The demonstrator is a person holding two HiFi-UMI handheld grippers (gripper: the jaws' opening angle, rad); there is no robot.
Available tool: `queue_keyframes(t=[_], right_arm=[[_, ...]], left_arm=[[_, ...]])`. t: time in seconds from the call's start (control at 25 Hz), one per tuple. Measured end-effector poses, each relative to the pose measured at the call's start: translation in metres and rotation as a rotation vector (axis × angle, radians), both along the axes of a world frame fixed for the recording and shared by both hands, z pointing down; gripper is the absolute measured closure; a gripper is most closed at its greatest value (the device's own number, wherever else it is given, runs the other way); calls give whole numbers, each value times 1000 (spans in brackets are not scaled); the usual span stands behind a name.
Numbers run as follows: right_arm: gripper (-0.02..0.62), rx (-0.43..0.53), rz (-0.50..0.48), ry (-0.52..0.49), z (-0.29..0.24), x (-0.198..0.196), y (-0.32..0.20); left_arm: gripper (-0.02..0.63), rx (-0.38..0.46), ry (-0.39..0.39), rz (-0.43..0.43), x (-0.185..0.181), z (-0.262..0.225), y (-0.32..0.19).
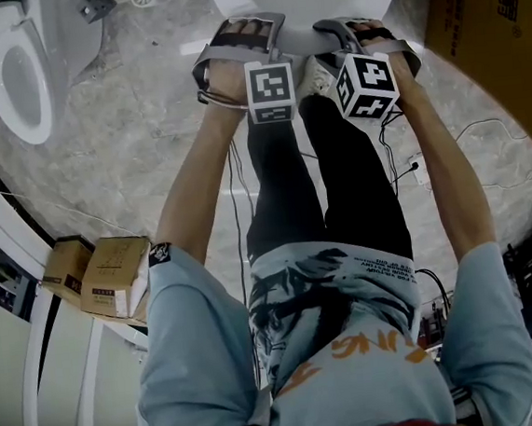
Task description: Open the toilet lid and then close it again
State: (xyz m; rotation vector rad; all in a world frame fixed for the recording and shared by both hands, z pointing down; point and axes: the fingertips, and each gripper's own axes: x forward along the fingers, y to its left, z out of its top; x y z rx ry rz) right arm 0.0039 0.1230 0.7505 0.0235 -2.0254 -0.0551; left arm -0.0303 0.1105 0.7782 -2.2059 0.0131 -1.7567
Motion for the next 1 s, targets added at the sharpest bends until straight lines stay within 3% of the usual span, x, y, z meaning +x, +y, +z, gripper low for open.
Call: queue_keyframes(t=[0.2,0.44,0.56,0.72,1.0], right_arm=[[341,0,16,-28,-21,-1,2],[319,67,170,-139,-62,7,-8],[318,155,238,-165,-81,13,-11],[326,334,230,-123,-108,17,-20],[367,436,304,-159,-180,22,-47]], left_arm=[[316,118,-38,44,-1,-23,-1],[342,137,-15,44,0,-60,-3],[350,144,28,30,4,-84,-6],[364,153,80,-12,8,-128,-17],[401,212,113,-41,5,-196,-39]])
